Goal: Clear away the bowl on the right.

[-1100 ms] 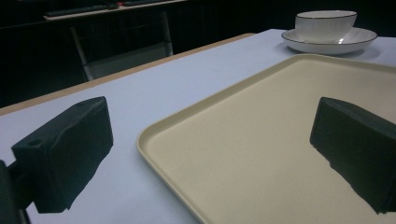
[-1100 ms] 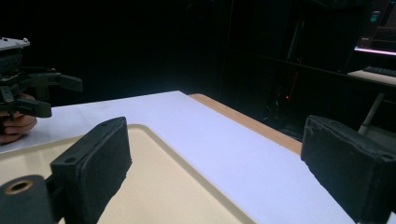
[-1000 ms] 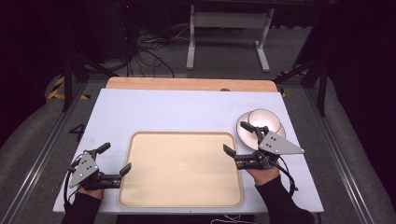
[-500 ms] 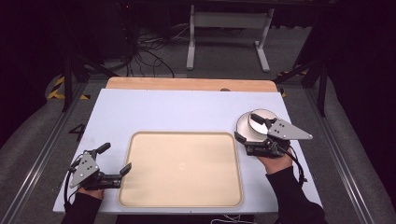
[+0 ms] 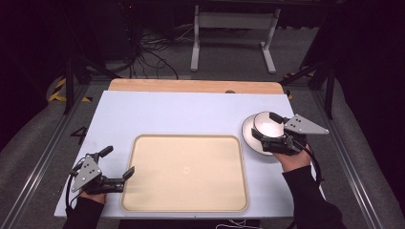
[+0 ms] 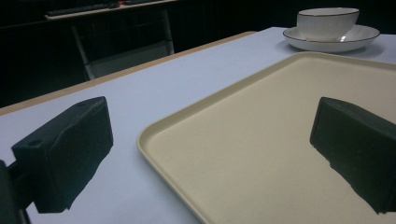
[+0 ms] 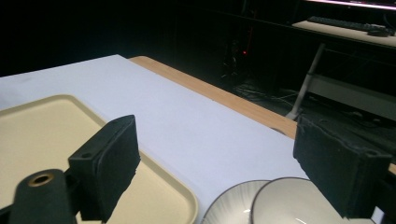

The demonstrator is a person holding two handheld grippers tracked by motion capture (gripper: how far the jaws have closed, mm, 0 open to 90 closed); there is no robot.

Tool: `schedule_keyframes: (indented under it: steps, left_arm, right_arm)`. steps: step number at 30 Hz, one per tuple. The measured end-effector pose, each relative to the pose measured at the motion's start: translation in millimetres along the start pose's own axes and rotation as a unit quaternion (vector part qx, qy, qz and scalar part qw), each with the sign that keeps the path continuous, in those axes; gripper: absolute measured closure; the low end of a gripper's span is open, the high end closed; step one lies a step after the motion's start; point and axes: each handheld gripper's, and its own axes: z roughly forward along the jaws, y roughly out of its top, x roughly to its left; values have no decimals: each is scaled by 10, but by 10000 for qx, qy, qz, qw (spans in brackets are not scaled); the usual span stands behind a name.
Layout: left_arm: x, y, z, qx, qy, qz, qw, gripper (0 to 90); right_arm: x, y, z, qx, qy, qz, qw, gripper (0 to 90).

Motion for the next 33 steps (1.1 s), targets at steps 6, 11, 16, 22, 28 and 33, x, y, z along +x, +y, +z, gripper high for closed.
schedule_keyframes:
  steps: [6,11,16,22,28,33]
  left_arm:
    - [-1,0,0,2,4,0,10000,2]
    - [0,1,0,16,15,8,10000,2]
    - [-1,2,-2,36,11,6,10000,2]
    - [-2,1,-1,13,11,2,10000,2]
    - [-1,2,0,34,11,17,10000,2]
    - [0,2,1,34,11,2,10000,2]
  right_arm:
    - [-155,-18,-49,34,-186,125,9997,138]
    - [-303,-40,-99,117,-347,217,9991,136]
    - [-402,-59,-127,146,-472,345,9982,119]
    - [-523,-80,-162,247,-702,509,9959,142]
    - [-640,-93,-145,495,-810,640,9934,176]
    - [-684,-82,-99,670,-833,639,9922,174]
